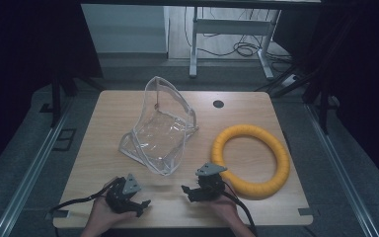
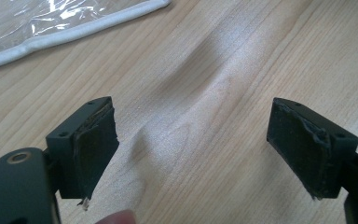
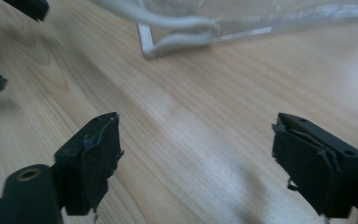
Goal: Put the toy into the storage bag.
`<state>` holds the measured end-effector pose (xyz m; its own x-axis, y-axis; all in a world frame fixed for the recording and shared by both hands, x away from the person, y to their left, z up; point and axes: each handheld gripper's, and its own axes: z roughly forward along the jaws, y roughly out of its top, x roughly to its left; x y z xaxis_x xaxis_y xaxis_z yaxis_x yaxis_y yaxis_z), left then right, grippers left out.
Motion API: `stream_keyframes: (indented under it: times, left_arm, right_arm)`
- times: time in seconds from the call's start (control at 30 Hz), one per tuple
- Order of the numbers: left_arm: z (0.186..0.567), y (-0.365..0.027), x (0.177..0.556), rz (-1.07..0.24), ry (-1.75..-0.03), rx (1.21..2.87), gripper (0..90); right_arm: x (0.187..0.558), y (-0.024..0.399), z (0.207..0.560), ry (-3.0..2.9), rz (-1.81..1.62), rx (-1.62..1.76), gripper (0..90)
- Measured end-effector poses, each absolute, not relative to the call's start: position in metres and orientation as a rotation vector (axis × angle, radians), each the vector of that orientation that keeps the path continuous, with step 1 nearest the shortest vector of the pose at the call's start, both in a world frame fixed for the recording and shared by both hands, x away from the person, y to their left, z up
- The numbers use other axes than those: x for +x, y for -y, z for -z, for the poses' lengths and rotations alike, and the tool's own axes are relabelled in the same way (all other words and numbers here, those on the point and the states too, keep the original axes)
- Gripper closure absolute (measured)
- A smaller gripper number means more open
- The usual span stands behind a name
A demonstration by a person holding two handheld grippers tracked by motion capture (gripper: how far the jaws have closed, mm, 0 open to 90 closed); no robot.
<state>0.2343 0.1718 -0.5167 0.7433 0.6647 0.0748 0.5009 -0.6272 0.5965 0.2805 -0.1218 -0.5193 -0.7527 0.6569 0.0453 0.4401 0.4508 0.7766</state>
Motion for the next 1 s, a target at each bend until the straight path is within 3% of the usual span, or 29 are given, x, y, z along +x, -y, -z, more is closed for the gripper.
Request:
stream_keyframes:
  times: [0.43,1.0]
  left_arm:
    - [0.518,-0.171,0.234,-0.38,-0.878,2.381,16.0]
    - [0.516,-0.171,0.234,-0.381,-0.879,2.371,16.5]
  right_arm:
    - [0.282,0.13,0.509,-2.424,-1.257,0.89,23.8]
    - [0.28,0.131,0.505,-2.424,-1.259,0.823,25.1]
